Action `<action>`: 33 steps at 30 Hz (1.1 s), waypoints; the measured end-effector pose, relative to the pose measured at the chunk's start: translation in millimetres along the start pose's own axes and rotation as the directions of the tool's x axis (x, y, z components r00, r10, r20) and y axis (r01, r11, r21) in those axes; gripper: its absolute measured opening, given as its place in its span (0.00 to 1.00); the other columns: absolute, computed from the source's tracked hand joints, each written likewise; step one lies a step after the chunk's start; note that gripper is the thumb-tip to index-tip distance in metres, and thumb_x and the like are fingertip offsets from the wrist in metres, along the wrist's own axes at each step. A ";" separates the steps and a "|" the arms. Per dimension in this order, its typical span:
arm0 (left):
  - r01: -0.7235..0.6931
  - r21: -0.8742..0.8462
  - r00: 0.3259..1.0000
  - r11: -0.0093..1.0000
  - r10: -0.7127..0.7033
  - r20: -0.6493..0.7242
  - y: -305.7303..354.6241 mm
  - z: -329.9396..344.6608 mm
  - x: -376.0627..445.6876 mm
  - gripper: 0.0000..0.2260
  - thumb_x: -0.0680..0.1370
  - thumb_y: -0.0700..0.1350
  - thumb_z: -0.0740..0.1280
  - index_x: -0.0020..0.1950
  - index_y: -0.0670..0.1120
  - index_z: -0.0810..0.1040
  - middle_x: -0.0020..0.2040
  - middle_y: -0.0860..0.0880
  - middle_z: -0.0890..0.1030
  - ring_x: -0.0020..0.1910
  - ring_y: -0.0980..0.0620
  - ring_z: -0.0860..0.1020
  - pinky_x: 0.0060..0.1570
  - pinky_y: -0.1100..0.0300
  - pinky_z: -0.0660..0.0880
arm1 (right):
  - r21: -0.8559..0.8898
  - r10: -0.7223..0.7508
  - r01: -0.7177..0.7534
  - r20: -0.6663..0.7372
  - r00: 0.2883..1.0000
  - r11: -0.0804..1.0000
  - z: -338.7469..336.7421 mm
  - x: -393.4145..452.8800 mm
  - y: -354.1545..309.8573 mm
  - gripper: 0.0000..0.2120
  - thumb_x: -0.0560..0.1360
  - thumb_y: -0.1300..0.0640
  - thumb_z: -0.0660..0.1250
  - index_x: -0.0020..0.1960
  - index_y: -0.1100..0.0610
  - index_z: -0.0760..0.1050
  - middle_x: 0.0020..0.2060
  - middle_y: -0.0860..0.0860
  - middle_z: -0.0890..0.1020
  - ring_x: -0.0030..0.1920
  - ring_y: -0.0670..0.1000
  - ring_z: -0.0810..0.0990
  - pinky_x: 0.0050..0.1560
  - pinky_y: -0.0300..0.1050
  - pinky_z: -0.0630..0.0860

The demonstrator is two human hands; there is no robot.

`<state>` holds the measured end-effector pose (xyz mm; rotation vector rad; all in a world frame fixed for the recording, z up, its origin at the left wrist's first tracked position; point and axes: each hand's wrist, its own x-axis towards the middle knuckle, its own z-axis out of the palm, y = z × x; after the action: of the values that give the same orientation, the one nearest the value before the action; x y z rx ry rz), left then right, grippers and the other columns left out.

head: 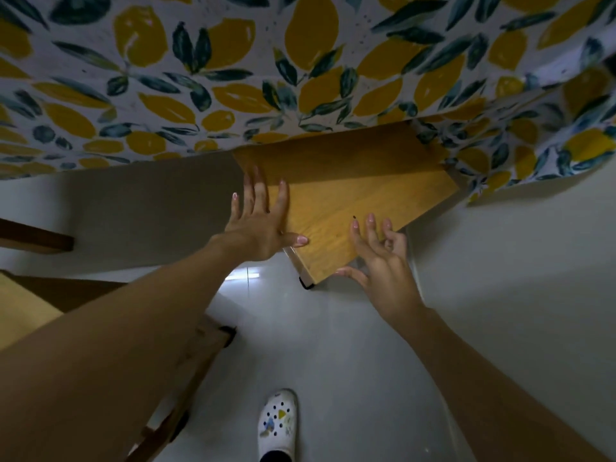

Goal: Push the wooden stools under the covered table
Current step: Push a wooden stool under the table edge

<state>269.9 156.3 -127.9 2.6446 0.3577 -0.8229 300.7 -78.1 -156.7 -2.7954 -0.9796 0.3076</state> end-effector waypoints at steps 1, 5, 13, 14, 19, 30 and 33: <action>0.001 -0.013 1.000 1.000 -0.001 -0.013 0.9 0.7 -1.5 0.49 0.71 0.70 0.59 0.74 0.50 0.29 0.71 0.39 0.22 0.70 0.40 0.24 0.72 0.40 0.34 | 0.004 0.003 -0.003 0.005 1.000 1.000 -1.6 -0.5 -0.9 0.39 0.67 0.36 0.61 0.70 0.60 0.71 0.69 0.63 0.72 0.65 0.72 0.70 0.58 0.60 0.76; 0.009 -0.058 0.992 0.998 -0.016 -0.126 6.5 12.4 -15.2 0.45 0.74 0.67 0.58 0.77 0.47 0.34 0.75 0.42 0.29 0.74 0.45 0.30 0.73 0.44 0.35 | 0.023 0.034 -0.036 0.060 0.998 0.999 -6.5 -6.6 -6.4 0.40 0.70 0.34 0.54 0.74 0.59 0.66 0.73 0.62 0.67 0.70 0.70 0.64 0.54 0.63 0.77; -0.009 -0.225 0.950 0.974 -0.062 -0.307 -25.3 70.8 -100.4 0.34 0.79 0.62 0.48 0.77 0.47 0.38 0.77 0.47 0.34 0.75 0.51 0.32 0.73 0.49 0.34 | -0.018 -0.028 0.029 0.061 0.998 0.999 -6.6 -34.3 -32.7 0.44 0.74 0.28 0.43 0.79 0.56 0.41 0.79 0.55 0.43 0.77 0.55 0.38 0.75 0.53 0.39; 0.010 -0.221 0.946 0.975 -0.081 -0.314 -32.4 78.1 -113.8 0.34 0.79 0.62 0.47 0.77 0.47 0.38 0.77 0.48 0.34 0.75 0.52 0.32 0.73 0.49 0.33 | 0.004 -0.045 0.045 0.065 0.997 0.999 -5.2 -41.6 -42.9 0.45 0.74 0.28 0.43 0.79 0.56 0.41 0.78 0.54 0.42 0.78 0.54 0.38 0.76 0.53 0.39; 0.098 -0.295 0.900 0.950 -0.212 -0.382 -70.0 115.3 -193.3 0.30 0.81 0.59 0.48 0.77 0.50 0.38 0.78 0.50 0.36 0.75 0.53 0.32 0.73 0.52 0.33 | 0.053 -0.154 0.149 0.113 0.982 0.987 12.7 -81.1 -103.7 0.44 0.75 0.28 0.45 0.79 0.56 0.40 0.79 0.54 0.43 0.78 0.52 0.38 0.76 0.52 0.40; 0.365 -0.517 0.724 0.774 -0.585 -0.365 -151.2 226.4 -396.6 0.31 0.82 0.56 0.51 0.77 0.48 0.37 0.77 0.49 0.35 0.75 0.51 0.34 0.75 0.46 0.40 | 0.157 -0.475 0.449 0.211 0.854 0.879 60.2 -186.7 -274.0 0.46 0.73 0.27 0.43 0.79 0.57 0.40 0.78 0.53 0.41 0.78 0.54 0.37 0.77 0.53 0.40; 0.439 -0.500 0.722 0.747 -0.624 -0.298 -182.6 249.9 -428.6 0.33 0.79 0.62 0.48 0.77 0.49 0.38 0.76 0.49 0.33 0.75 0.48 0.32 0.74 0.44 0.39 | 0.160 -0.506 0.482 0.209 0.837 0.862 75.0 -202.5 -317.8 0.45 0.74 0.28 0.44 0.79 0.57 0.40 0.78 0.55 0.41 0.78 0.56 0.38 0.77 0.54 0.41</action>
<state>-258.6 165.2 -115.6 2.3083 1.3374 -0.2039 -62.0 45.9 -130.9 -2.3311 -1.6446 0.6129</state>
